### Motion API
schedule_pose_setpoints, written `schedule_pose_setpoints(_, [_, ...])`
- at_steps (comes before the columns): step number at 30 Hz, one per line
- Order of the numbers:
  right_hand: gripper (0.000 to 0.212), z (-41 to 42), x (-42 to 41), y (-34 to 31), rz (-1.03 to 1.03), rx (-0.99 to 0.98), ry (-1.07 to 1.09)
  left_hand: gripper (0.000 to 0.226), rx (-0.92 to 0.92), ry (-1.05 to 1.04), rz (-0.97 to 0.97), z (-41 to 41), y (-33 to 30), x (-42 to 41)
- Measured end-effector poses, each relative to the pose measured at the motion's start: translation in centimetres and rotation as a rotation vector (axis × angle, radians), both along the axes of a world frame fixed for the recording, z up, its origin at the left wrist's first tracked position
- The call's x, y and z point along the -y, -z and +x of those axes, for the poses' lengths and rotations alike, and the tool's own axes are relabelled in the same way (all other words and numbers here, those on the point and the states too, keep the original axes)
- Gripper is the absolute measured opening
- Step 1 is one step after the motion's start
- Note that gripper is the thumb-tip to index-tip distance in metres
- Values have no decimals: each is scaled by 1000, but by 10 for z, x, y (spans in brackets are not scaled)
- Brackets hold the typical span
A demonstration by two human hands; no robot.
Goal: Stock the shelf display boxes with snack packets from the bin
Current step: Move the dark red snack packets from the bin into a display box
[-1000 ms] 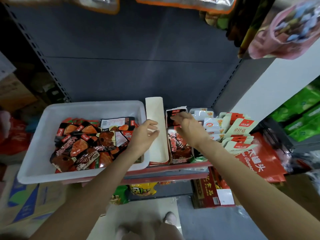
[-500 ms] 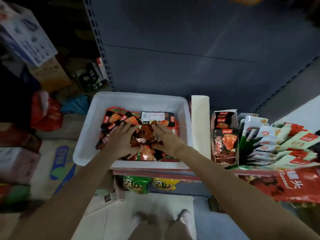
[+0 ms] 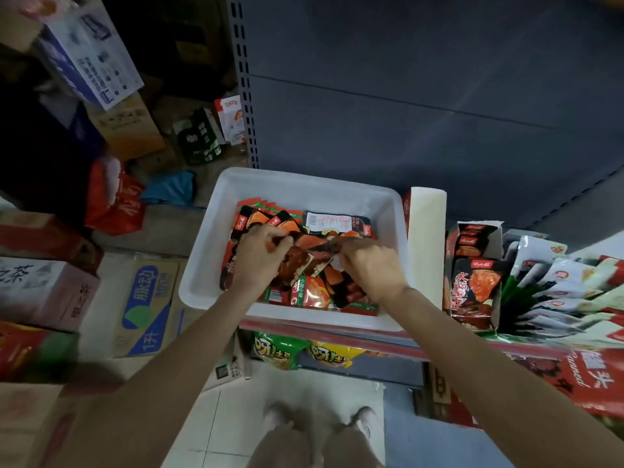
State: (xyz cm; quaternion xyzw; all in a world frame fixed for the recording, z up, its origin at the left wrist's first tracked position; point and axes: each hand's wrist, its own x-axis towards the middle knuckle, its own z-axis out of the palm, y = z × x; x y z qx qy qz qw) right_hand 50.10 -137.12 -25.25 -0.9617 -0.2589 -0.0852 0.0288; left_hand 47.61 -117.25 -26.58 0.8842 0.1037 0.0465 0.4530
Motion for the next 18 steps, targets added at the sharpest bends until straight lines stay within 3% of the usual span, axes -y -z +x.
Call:
schedule_pose_setpoints(2, [9, 0, 10, -6, 66, 67, 22, 36, -75, -90, -147, 2, -14, 15])
schedule_pose_setpoints(6, [15, -3, 30, -26, 196, 153, 13, 62, -469, 27, -432, 10, -39, 48])
schedule_pose_setpoints(8, [31, -6, 41, -33, 218, 62, -66, 48, -514, 53, -656, 15, -50, 67])
schedule_pose_setpoints(10, [36, -10, 55, -38, 217, -21, -160, 18, -387, 33, -813, 18, -58, 86])
schedule_pose_setpoints(12, [39, -15, 72, -43, 318, -184, -97, 10, -280, 33, -824, 19, -65, 104])
schedule_pose_setpoints(15, [44, -19, 103, -52, 638, -396, 152, 12, -237, 180, -755, 21, -70, 131])
schedule_pose_setpoints(18, [59, -19, 135, -63, 973, -487, 278, 15, -191, 330, -606, 21, -77, 162])
